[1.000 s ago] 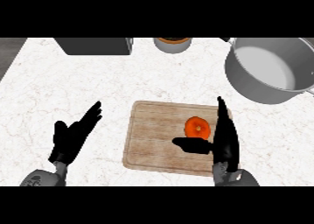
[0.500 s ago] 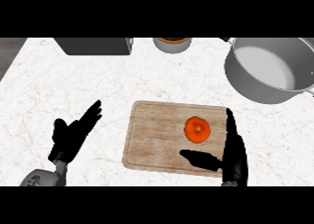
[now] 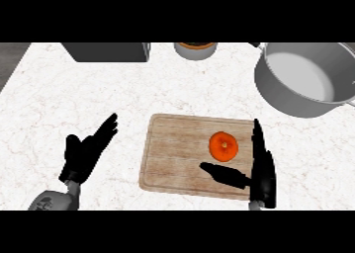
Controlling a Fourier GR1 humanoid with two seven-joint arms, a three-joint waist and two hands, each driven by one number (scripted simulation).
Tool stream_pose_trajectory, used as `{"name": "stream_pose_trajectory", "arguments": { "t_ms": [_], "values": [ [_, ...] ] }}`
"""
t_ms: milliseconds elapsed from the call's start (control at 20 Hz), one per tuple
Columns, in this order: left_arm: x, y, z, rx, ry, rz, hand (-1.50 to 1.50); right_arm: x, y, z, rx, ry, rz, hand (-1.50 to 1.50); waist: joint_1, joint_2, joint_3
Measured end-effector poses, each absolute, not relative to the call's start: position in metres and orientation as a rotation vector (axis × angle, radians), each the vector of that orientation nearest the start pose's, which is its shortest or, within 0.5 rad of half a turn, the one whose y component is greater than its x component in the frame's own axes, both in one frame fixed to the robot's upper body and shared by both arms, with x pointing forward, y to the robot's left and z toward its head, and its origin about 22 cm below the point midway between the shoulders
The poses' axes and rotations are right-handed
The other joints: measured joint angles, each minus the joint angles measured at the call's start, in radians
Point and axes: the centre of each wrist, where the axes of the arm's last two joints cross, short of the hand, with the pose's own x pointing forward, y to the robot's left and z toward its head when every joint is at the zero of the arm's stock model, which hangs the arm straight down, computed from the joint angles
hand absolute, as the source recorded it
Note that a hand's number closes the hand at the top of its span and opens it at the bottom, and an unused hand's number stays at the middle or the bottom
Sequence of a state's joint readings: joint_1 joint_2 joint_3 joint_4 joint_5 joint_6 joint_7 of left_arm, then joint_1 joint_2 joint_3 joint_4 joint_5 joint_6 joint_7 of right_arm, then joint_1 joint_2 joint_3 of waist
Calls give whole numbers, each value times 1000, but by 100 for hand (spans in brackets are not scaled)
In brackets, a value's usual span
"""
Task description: Pick the squash from the cutting board and place it in the pot
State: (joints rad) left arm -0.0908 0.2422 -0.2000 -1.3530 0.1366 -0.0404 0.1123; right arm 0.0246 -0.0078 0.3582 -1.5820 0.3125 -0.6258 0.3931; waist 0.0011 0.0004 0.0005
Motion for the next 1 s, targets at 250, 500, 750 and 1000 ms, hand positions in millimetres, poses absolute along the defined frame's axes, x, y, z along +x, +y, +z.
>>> {"name": "stream_pose_trajectory", "arguments": {
  "t_ms": [250, 500, 750, 1000],
  "values": [
    [258, 241, -23, -51, -1280, -278, 0, 225, -149, -30, -355, -1301, -142, -150, 1, 0, 0],
    [257, 244, -24, -56, -1275, -276, 0, 229, -149, -56, -306, -1327, -178, 150, 1, -5, -4],
    [260, 243, -17, -62, -1281, -283, 0, 235, -156, -78, -401, -1377, -73, 150, -2, -11, -15],
    [261, 244, -27, -58, -1281, -282, 0, 235, -163, -89, -396, -1435, -97, 150, -6, -14, -23]
  ]
}}
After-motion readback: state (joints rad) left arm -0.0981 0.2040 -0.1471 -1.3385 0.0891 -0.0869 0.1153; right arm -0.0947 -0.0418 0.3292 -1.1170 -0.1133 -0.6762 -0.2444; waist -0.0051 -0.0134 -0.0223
